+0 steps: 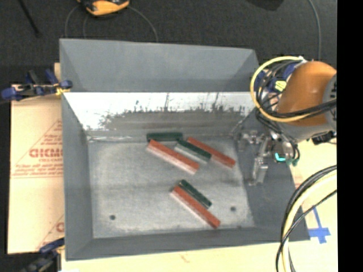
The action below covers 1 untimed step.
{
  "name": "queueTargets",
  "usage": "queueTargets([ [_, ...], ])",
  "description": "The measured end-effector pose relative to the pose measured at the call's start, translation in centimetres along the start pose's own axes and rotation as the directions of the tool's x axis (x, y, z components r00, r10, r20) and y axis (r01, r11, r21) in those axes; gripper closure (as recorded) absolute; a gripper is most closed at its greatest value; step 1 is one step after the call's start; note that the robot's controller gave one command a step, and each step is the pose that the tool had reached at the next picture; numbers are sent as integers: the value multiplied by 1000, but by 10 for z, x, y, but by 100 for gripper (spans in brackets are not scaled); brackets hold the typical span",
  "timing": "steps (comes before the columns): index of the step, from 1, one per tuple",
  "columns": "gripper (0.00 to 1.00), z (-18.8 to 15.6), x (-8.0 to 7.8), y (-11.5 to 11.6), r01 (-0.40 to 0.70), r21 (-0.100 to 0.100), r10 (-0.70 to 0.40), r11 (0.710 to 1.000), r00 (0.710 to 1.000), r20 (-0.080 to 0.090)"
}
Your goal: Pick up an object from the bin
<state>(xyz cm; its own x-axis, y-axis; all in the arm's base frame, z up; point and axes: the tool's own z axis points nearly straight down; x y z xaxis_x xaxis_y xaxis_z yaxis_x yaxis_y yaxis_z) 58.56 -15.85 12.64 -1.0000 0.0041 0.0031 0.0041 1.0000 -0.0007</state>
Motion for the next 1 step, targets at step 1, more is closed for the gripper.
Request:
queueTargets([
  [1,0,-5,-2,0,3,2,-3,1000,1000,8],
])
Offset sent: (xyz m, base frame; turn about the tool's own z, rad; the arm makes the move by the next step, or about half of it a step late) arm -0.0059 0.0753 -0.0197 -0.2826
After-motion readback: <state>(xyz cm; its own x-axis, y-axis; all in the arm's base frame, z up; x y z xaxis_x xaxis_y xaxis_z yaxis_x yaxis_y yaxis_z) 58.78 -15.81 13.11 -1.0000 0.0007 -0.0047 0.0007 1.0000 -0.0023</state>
